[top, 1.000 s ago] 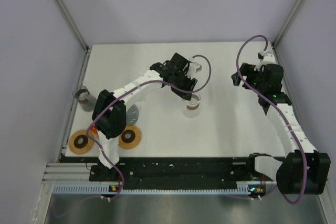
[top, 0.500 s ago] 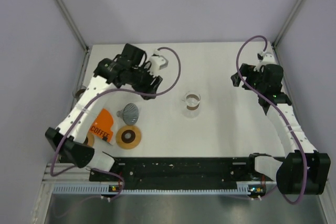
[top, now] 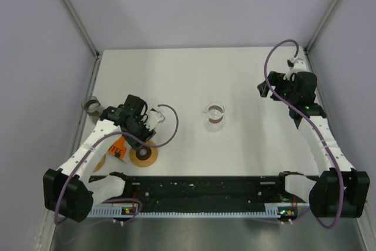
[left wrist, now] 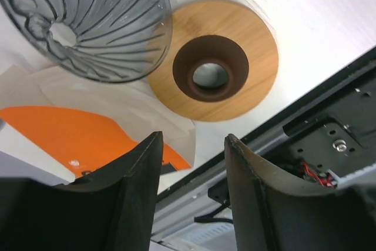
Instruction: Place the coffee filter in the dripper
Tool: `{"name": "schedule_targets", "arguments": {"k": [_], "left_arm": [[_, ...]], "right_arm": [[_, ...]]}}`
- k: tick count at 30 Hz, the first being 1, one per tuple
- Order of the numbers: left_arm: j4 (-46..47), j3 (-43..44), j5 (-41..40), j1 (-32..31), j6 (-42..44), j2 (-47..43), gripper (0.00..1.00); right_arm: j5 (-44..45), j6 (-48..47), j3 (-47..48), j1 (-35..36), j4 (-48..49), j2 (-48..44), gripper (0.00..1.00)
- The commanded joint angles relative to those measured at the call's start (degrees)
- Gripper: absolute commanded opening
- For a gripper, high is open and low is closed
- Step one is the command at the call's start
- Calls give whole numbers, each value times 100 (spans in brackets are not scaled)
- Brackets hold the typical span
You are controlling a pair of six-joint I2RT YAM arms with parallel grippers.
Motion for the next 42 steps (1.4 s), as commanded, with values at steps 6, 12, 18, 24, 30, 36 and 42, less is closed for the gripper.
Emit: {"name": "schedule_targets", "arguments": {"k": [6, 12, 18, 24, 30, 36, 42], "left_arm": [[1923, -1030, 363, -14, 189, 176, 45], [2460, -1479, -14, -22, 419, 228, 43], [2618, -1743, -216, -14, 463, 492, 40], [2996, -2086, -472, -14, 498, 659, 40], [2979, -2122, -149, -22, 542, 651, 0], [2330, -1596, 538, -22, 472, 98, 0], [1863, -857, 1224, -22, 436, -438, 0]], "right_arm": [[33, -87, 31, 40, 124, -68, 82], [42, -104, 31, 40, 124, -33, 82], [59, -113, 49, 40, 80, 46, 82], [51, -130, 58, 49, 71, 99, 82], [33, -113, 84, 40, 45, 90, 82], [24, -25, 198, 188, -95, 82, 82], [165, -139, 830, 1435, -710, 248, 81]]}}
